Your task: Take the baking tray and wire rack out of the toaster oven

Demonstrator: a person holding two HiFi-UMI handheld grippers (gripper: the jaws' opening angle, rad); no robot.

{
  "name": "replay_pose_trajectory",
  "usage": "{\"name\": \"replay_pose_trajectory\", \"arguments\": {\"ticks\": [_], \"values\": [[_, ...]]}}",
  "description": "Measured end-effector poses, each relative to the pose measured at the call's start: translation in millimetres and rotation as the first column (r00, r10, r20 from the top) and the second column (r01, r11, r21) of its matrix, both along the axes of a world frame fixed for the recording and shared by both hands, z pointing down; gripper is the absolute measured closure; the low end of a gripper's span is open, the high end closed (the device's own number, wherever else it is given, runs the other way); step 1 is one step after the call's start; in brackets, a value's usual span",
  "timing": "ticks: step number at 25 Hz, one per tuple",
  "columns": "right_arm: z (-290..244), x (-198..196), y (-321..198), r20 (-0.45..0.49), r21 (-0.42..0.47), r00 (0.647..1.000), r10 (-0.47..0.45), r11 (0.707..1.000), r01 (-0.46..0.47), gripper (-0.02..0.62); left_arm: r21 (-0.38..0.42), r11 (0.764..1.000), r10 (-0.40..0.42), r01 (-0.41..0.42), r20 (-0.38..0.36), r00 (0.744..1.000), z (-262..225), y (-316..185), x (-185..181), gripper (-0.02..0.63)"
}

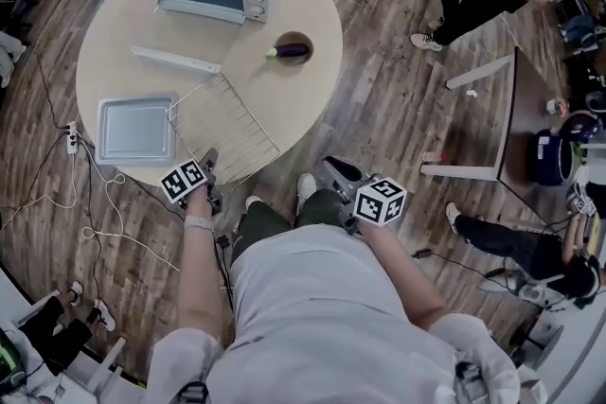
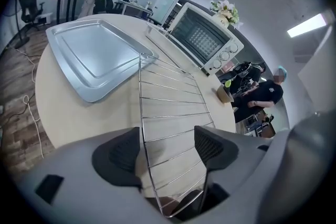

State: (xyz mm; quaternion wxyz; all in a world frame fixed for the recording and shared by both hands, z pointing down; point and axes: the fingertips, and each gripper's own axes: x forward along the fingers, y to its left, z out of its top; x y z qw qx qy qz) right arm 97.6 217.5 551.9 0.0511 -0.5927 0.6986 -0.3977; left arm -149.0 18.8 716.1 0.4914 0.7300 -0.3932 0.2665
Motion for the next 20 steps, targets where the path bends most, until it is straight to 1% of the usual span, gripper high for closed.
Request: {"name": "replay_pose_trajectory", "arguments": {"ticks": [3,6,12,14,16,20], "values": [[-2.9,1.4,-8.6,0.004,0.013,1.000,-0.018,1.000,0.018,0.549,0.013,1.000,-0.001,0.001,-0.013,1.000,-8.8,-0.2,3.5,0.298],[-9.9,-3.6,-20.3,0.002,0.033,0.999,-0.051,0.998,0.051,0.549,0.028,1.000,-0.001,0.002,-0.051,0.999,-26.8,2.5,6.3,0.298],[-29.6,-14.2,-58.2,0.002,0.092,0.991,-0.134,0.987,0.133,0.549,0.101,0.994,-0.031,0.042,-0.108,0.994,-75.9,-1.3,9.6,0.298],[-41.2,-20.3,-72.7,-0.015,0.121,0.985,-0.174,0.977,0.175,0.549,0.136,0.990,-0.027,0.044,-0.123,0.992,-95.0,-2.4,10.0,0.298],[-56.1,-28.2,-88.9,-0.038,0.157,0.975,-0.217,0.963,0.220,0.549,0.188,0.981,-0.015,0.039,-0.129,0.991,-117.0,-4.8,7.5,0.298],[-91.0,-39.7,-117.7,-0.086,0.229,0.957,-0.279,0.929,0.291,0.549,0.297,0.955,0.021,0.020,-0.133,0.991,-162.4,-8.3,4.6,0.298]]}}
